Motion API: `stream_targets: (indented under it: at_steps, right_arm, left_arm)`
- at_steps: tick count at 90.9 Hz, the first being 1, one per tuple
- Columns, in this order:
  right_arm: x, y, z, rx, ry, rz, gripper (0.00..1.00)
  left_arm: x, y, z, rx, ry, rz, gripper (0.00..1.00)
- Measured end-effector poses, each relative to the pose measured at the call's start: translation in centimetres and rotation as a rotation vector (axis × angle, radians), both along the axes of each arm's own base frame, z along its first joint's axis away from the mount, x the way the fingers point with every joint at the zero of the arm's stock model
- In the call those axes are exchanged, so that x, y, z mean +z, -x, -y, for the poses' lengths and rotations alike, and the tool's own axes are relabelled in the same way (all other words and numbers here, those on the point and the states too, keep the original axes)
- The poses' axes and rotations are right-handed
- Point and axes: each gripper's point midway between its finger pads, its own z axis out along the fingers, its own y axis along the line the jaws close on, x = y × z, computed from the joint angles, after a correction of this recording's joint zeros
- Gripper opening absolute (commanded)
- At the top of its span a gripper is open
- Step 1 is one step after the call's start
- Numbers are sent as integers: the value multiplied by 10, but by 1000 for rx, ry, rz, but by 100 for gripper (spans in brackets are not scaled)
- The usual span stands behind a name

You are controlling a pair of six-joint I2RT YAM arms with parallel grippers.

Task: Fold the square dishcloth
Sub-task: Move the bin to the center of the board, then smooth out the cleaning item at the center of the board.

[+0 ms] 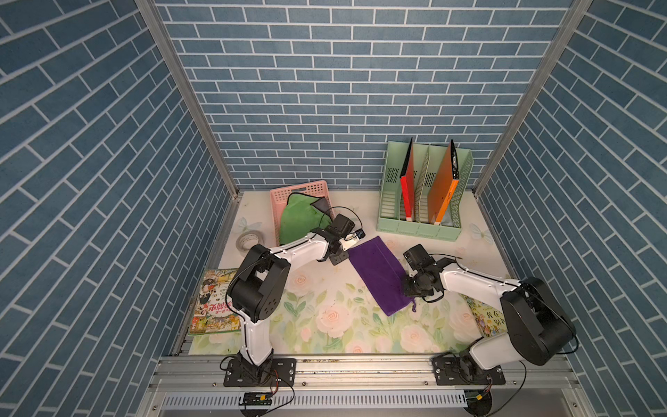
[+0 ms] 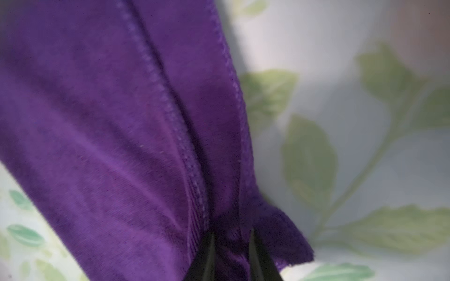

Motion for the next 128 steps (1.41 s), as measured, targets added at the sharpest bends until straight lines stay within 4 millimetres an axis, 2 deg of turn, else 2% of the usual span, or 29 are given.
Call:
stream_targets:
  at_steps: [18, 24, 29, 35, 40, 49, 55, 63, 73, 81, 84, 90, 97, 111, 119, 128]
  right_arm:
    - [2, 30, -33, 56, -63, -39, 30]
    - [2, 37, -39, 63, -76, -56, 37]
    - [4, 41, -42, 67, -81, -72, 48]
    - [7, 43, -38, 67, -64, -85, 58]
    - [11, 43, -32, 63, -43, -93, 63]
    - [24, 27, -4, -2, -6, -71, 68]
    - [33, 17, 18, -55, 21, -52, 69]
    - [39, 11, 40, -88, 76, -40, 64]
    - [41, 12, 42, -64, 97, -43, 61]
    - [42, 14, 33, -40, 69, -49, 61]
    - [41, 16, 29, -28, 56, -55, 60]
    - [38, 17, 19, -6, 32, -65, 59]
    - [33, 19, 13, 6, 7, -72, 58]
    - [22, 25, 19, -11, 8, -90, 58]
    - [19, 29, 26, -27, 14, -97, 58]
    - [21, 26, 32, -55, 8, -81, 59]
  left_arm:
    - [-13, 0, -46, 66, -96, 1, 32]
    - [-16, 2, -61, 79, -127, -1, 32]
    - [-16, 3, -75, 98, -152, 2, 32]
    - [-14, 3, -94, 126, -174, 9, 32]
    - [-8, 3, -107, 146, -186, 21, 32]
    - [8, 6, -117, 151, -180, 31, 35]
    - [20, 13, -106, 111, -141, 15, 37]
    - [40, 30, -67, -4, -62, 3, 38]
    - [58, 71, 2, -215, 43, -15, 37]
    - [59, 104, 48, -348, 119, -56, 35]
    - [56, 111, 59, -369, 140, -71, 34]
    - [49, 116, 75, -383, 174, -90, 33]
    - [39, 113, 88, -368, 210, -99, 32]
    - [18, 109, 107, -329, 243, -117, 32]
    - [4, 119, 116, -334, 241, -155, 32]
    - [-6, 144, 126, -377, 252, -216, 32]
